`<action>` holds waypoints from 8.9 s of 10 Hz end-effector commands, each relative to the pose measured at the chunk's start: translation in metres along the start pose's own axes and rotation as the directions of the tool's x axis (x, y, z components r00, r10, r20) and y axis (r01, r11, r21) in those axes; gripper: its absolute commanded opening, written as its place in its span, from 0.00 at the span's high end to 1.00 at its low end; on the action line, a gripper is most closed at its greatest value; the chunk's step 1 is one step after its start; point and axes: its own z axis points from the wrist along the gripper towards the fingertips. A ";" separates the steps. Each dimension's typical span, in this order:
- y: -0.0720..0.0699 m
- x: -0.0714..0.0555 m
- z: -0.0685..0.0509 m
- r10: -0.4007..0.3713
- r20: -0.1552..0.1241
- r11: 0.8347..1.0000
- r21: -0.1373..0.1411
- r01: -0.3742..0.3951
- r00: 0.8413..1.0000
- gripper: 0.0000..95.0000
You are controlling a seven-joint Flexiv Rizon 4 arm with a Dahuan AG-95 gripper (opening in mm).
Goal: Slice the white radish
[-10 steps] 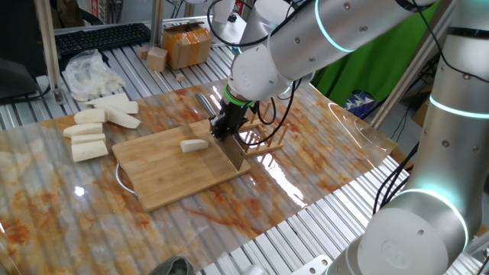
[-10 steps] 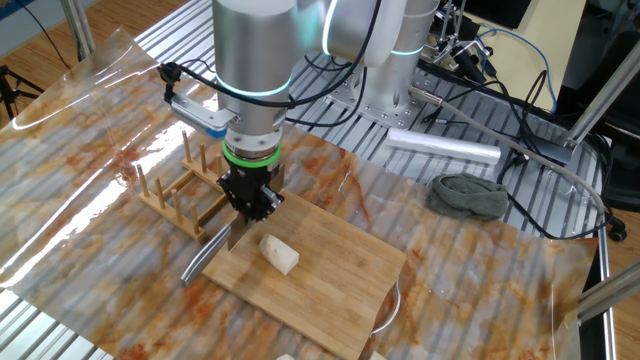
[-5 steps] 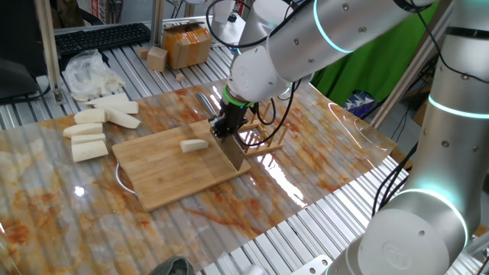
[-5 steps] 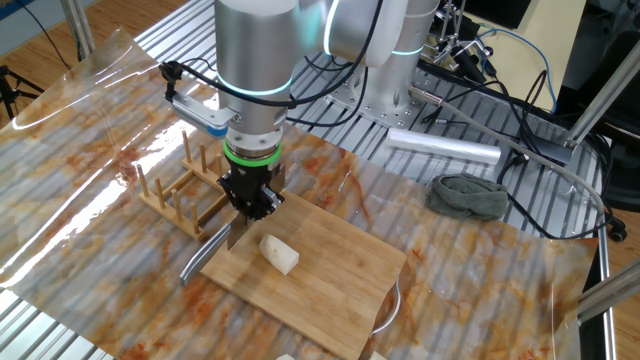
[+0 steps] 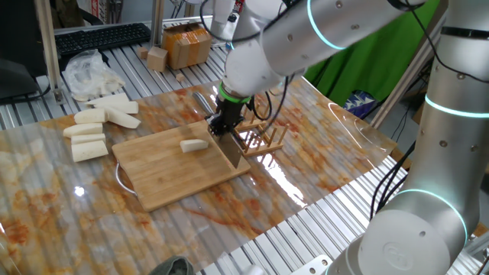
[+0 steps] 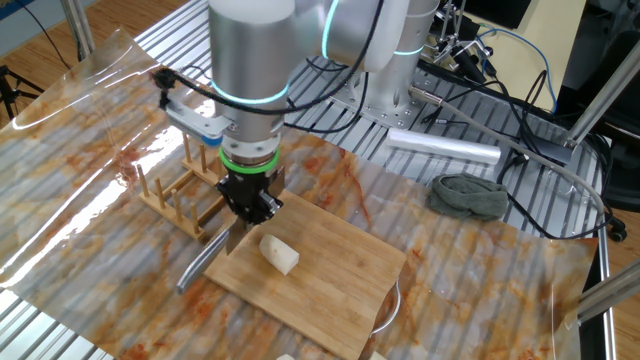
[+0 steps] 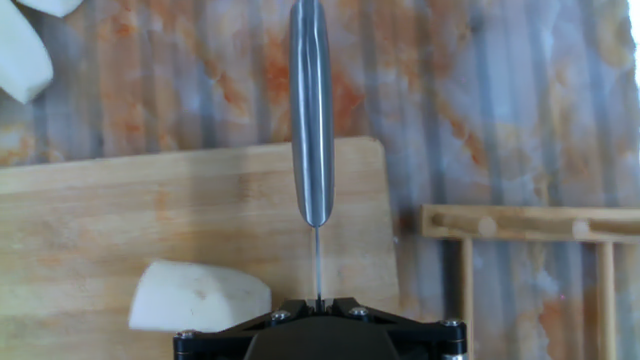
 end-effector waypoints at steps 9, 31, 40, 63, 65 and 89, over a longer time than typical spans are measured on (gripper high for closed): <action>0.041 0.009 -0.070 0.095 -0.020 0.993 -0.063 -0.096 0.995 1.00; 0.106 0.015 -0.030 0.126 0.022 0.990 -0.060 -0.125 0.992 1.00; 0.105 0.015 -0.025 0.114 0.027 0.993 -0.039 -0.113 0.993 1.00; 0.109 0.017 -0.018 0.129 0.003 0.991 -0.034 -0.128 0.992 1.00; 0.110 0.017 -0.020 0.133 0.000 0.991 -0.033 -0.133 0.991 1.00; 0.105 0.018 -0.010 0.148 -0.025 0.989 -0.023 -0.148 0.989 1.00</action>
